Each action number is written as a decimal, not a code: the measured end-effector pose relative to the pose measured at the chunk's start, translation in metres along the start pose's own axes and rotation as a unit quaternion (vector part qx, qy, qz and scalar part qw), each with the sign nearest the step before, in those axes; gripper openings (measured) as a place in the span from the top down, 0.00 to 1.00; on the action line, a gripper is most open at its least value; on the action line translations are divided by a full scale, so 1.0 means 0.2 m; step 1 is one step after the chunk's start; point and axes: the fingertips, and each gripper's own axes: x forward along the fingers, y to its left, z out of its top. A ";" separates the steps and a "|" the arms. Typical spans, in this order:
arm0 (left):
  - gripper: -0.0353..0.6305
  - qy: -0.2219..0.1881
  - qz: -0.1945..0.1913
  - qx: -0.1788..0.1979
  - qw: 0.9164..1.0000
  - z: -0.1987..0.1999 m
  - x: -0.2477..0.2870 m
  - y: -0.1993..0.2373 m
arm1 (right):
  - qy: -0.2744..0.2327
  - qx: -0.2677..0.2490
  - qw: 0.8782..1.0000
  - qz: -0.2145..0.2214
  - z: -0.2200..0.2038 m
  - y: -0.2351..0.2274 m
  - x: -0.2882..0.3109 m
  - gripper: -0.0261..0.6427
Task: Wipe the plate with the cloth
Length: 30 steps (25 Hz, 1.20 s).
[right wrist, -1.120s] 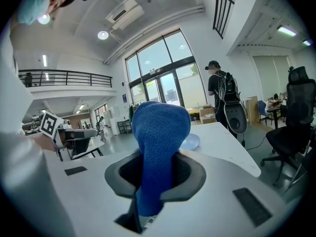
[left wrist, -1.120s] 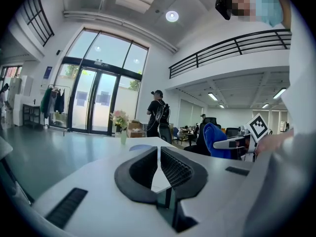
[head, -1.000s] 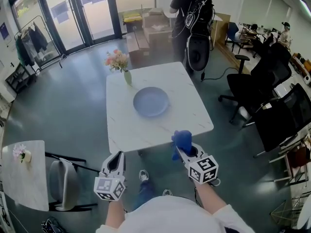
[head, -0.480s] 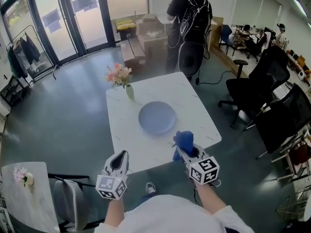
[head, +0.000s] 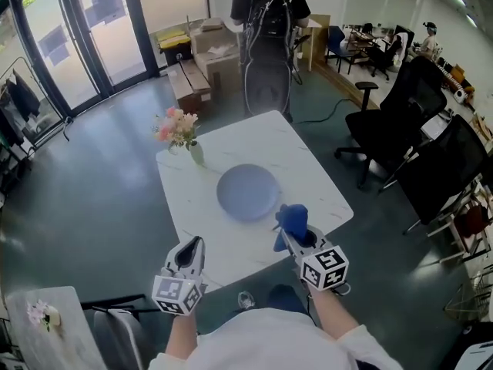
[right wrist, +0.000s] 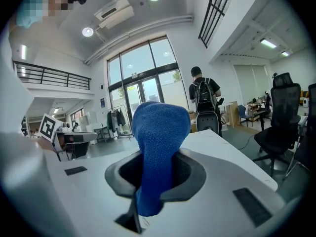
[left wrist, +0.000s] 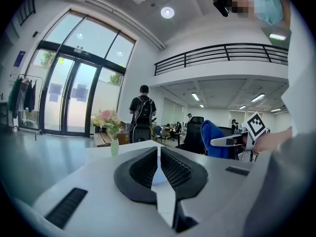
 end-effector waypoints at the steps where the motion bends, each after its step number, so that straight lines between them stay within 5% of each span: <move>1: 0.88 0.001 -0.002 -0.002 1.000 -0.01 0.02 0.01 | 0.001 0.000 1.000 -0.002 0.00 -0.01 0.01 0.83; 30: 0.88 0.015 0.083 -0.022 0.996 0.09 0.66 0.39 | 0.029 -0.020 0.997 0.073 0.23 -0.43 0.69 0.83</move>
